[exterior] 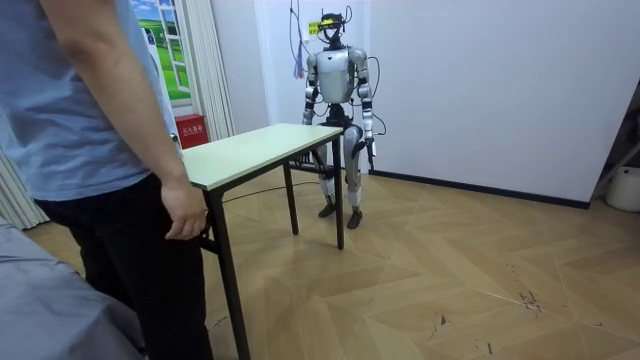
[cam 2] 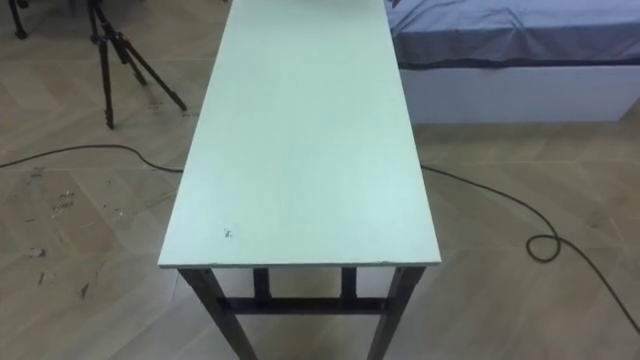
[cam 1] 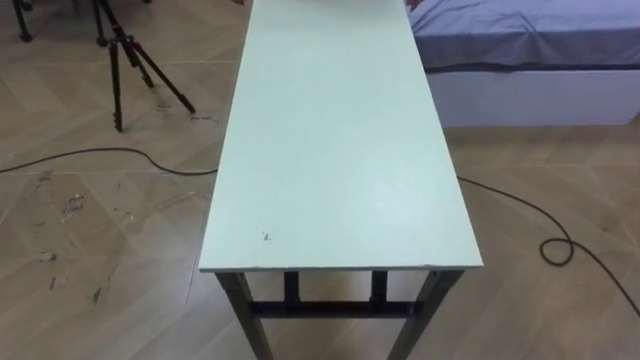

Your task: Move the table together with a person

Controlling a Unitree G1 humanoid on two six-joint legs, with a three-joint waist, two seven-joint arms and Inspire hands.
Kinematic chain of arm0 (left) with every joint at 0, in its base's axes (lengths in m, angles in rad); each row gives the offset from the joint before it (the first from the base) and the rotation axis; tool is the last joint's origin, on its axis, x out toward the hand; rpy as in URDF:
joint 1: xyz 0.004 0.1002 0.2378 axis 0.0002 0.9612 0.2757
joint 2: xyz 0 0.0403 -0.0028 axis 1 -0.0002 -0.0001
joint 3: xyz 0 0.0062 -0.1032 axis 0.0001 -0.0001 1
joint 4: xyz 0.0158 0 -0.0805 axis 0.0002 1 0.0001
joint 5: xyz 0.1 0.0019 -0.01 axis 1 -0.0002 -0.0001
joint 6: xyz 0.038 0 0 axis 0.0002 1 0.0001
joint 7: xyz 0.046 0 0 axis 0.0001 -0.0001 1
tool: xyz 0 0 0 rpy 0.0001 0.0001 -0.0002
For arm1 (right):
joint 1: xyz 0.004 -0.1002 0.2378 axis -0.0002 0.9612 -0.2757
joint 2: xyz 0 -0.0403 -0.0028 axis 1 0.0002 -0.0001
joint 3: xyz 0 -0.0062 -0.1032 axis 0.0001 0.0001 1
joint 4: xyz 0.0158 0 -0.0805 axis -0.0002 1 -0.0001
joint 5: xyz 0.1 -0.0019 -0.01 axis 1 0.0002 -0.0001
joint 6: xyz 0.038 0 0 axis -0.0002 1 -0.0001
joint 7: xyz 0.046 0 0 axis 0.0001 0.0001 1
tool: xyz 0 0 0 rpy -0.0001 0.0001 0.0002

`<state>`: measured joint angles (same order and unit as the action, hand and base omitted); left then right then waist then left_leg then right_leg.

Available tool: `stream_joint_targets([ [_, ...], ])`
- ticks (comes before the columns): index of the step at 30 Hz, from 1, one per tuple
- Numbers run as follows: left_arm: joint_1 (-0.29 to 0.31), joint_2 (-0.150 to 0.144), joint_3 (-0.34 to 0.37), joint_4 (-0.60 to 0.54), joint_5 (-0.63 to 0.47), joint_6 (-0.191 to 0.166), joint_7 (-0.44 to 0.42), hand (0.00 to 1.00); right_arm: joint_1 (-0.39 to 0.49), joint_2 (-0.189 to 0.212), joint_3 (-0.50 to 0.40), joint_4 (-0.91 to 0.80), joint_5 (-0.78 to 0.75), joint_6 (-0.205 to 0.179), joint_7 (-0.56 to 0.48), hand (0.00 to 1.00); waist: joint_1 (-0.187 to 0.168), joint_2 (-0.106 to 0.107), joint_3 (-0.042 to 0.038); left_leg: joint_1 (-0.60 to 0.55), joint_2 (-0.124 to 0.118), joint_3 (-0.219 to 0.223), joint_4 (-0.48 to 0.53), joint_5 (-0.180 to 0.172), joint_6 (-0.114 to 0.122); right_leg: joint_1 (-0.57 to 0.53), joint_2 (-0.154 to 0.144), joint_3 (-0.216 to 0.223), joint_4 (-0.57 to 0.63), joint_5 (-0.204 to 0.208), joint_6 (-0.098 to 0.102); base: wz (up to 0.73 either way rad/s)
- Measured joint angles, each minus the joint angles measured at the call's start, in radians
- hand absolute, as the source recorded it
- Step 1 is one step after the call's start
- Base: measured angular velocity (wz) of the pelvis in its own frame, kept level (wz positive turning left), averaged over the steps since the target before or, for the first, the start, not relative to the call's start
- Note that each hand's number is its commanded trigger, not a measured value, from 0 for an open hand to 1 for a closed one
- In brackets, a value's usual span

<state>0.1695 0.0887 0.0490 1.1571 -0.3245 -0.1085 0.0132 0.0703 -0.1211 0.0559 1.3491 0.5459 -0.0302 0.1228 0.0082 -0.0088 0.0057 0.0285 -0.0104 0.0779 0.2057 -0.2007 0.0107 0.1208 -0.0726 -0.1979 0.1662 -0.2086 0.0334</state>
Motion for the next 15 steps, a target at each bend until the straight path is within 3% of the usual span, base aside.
stream_joint_targets([
  [9,-0.041,0.003,-0.013,-0.020,-0.082,-0.007,-0.112,0.00,-0.037,-0.006,-0.012,-0.079,0.022,-0.005,0.111,0.00,-0.001,0.011,0.0017,-0.022,-0.001,-0.012,0.020,0.000,0.000,0.000,-0.001,-0.018,0.000,0.000,0.000,0.04],
  [15,-0.020,0.004,-0.014,-0.096,-0.202,-0.006,-0.173,0.00,-0.012,-0.007,-0.012,-0.203,0.116,-0.005,0.185,0.00,-0.001,0.017,0.0005,-0.055,-0.001,-0.023,0.035,0.000,0.000,-0.022,-0.001,-0.028,0.003,0.001,-0.001,0.04],
])
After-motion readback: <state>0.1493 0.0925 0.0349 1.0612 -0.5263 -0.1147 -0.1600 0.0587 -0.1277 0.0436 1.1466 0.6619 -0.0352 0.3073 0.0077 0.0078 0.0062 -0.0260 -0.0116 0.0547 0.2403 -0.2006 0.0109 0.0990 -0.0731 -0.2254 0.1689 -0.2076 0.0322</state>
